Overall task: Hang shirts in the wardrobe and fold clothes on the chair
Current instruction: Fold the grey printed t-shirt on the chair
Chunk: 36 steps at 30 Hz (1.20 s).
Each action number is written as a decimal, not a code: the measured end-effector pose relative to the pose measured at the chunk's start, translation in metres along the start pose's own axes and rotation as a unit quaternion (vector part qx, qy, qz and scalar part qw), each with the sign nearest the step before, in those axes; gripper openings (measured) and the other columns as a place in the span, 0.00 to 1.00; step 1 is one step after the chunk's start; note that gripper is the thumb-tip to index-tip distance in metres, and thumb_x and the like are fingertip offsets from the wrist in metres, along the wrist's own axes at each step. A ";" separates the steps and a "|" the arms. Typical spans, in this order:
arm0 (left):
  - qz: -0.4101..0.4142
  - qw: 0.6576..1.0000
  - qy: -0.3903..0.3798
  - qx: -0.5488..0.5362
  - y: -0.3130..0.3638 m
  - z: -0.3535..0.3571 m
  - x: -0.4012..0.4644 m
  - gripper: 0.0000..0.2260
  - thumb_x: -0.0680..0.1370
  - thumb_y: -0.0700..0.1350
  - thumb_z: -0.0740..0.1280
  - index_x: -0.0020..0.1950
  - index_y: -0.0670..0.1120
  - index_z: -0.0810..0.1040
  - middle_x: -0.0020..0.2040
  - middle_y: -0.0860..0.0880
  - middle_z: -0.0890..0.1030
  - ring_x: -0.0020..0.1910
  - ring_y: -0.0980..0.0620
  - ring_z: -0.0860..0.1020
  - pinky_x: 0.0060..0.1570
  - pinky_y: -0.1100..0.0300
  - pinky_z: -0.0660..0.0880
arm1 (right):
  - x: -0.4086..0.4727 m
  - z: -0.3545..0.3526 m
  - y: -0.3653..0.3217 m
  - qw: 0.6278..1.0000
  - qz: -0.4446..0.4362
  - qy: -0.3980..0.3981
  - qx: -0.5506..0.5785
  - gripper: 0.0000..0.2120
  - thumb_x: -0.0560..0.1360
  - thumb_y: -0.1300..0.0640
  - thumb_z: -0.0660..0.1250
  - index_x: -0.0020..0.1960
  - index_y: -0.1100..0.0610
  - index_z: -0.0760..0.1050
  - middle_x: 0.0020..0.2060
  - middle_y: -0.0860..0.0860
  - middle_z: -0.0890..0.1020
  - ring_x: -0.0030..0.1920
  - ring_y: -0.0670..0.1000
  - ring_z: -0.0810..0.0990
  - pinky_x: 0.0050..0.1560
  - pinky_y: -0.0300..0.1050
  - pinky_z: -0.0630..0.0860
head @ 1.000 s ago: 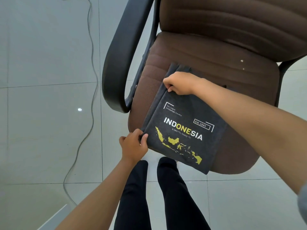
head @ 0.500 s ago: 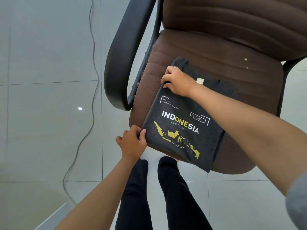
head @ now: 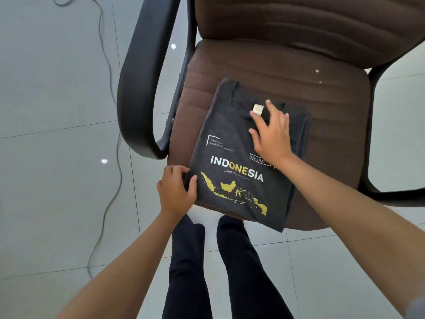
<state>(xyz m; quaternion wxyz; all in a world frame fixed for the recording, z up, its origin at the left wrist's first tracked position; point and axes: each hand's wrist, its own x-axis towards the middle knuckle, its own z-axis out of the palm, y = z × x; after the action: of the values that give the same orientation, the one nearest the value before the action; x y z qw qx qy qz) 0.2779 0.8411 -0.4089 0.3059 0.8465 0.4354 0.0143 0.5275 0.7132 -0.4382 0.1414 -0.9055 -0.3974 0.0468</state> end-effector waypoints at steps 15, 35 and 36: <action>0.112 0.987 -0.083 0.083 0.060 0.037 0.052 0.25 0.74 0.56 0.67 0.70 0.54 0.68 0.76 0.45 0.57 0.74 0.44 0.58 0.70 0.39 0.56 | -0.009 -0.016 0.080 0.970 0.193 0.078 0.126 0.12 0.75 0.62 0.61 0.54 0.62 0.81 0.47 0.60 0.80 0.48 0.63 0.78 0.50 0.55 0.75; -0.020 0.991 -0.128 0.023 0.130 0.032 0.146 0.08 0.76 0.52 0.65 0.54 0.58 0.80 0.56 0.51 0.76 0.57 0.47 0.73 0.60 0.52 0.67 | -0.035 -0.017 0.054 0.918 0.368 -0.028 0.144 0.24 0.76 0.45 0.64 0.71 0.41 0.65 0.54 0.57 0.76 0.57 0.60 0.73 0.60 0.53 0.65; -0.044 0.988 -0.146 -0.032 0.135 0.031 0.152 0.07 0.76 0.48 0.66 0.52 0.56 0.81 0.52 0.52 0.78 0.54 0.50 0.75 0.58 0.55 0.70 | -0.035 -0.016 0.055 0.918 0.363 -0.037 0.158 0.24 0.76 0.46 0.64 0.71 0.40 0.66 0.55 0.56 0.77 0.58 0.59 0.73 0.60 0.51 0.65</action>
<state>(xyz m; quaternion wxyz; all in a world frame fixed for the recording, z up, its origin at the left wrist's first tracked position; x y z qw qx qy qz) 0.4791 0.8805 -0.3994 0.3933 0.8093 0.4222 -0.1094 0.5461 0.6488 -0.4404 0.2411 -0.9511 -0.0340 0.1902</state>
